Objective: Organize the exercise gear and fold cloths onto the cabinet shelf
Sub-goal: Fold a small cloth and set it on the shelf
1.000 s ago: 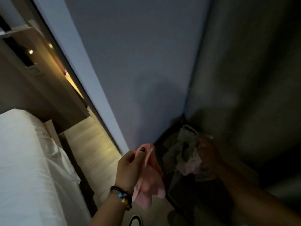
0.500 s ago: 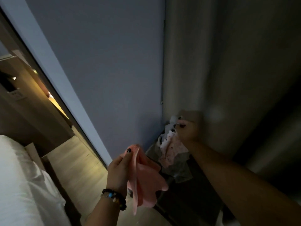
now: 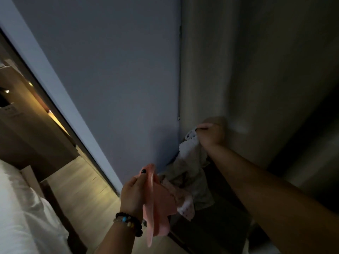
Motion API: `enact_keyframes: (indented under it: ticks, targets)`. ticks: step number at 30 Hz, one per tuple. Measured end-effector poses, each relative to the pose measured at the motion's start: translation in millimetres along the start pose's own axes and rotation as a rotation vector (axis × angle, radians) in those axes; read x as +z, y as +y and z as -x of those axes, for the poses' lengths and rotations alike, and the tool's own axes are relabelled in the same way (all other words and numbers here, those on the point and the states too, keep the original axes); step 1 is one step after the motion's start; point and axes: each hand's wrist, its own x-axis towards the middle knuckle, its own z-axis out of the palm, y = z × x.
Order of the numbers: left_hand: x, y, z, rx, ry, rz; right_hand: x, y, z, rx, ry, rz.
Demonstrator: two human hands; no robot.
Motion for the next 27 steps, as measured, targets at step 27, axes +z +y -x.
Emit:
enact_keyframes:
  ticks: [27]
  targets:
    - [-99,124,24,0.477,-0.184,0.227,37,-122,137,-0.663,-0.651,-0.058]
